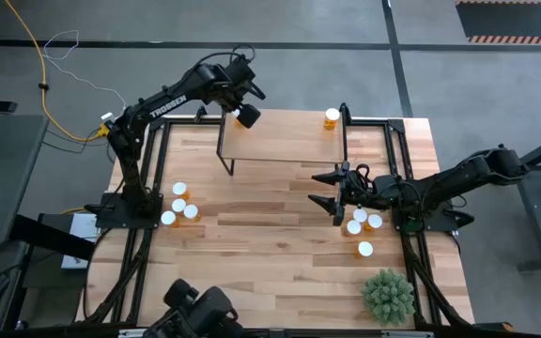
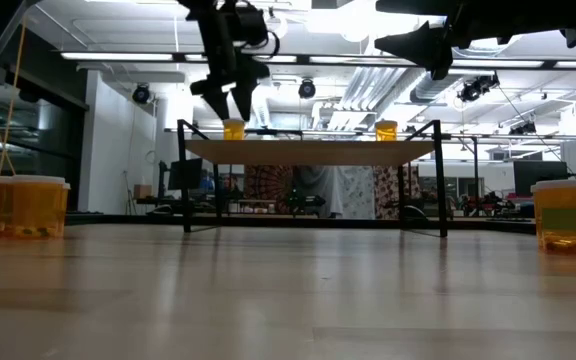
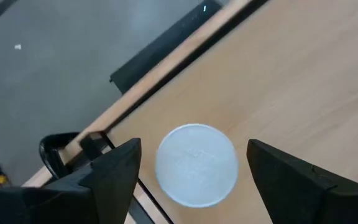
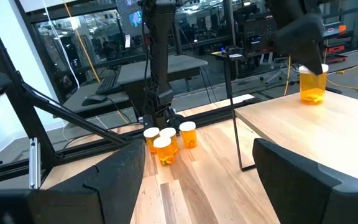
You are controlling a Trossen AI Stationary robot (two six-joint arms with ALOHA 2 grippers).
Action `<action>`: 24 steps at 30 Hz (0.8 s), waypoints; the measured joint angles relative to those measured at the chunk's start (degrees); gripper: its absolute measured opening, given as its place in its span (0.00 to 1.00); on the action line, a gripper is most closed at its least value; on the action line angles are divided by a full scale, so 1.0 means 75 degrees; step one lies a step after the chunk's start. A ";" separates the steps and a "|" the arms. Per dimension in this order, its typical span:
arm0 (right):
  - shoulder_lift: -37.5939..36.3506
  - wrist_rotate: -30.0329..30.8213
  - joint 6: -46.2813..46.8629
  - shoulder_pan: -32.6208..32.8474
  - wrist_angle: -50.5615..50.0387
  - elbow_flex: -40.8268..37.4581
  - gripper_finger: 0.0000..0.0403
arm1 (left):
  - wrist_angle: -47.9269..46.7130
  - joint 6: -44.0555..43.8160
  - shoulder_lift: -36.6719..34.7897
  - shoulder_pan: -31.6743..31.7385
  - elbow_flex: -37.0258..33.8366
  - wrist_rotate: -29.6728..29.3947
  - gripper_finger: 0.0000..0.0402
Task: Pick and place medicine bottles onto shelf by color
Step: Put the yellow pill bottle on the shelf
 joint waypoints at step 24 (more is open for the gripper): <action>-0.0003 -0.0101 -0.0250 0.0000 0.0000 0.0003 0.72 | 0.7045 0.0086 -0.5936 -0.3164 -0.6177 -0.0148 0.66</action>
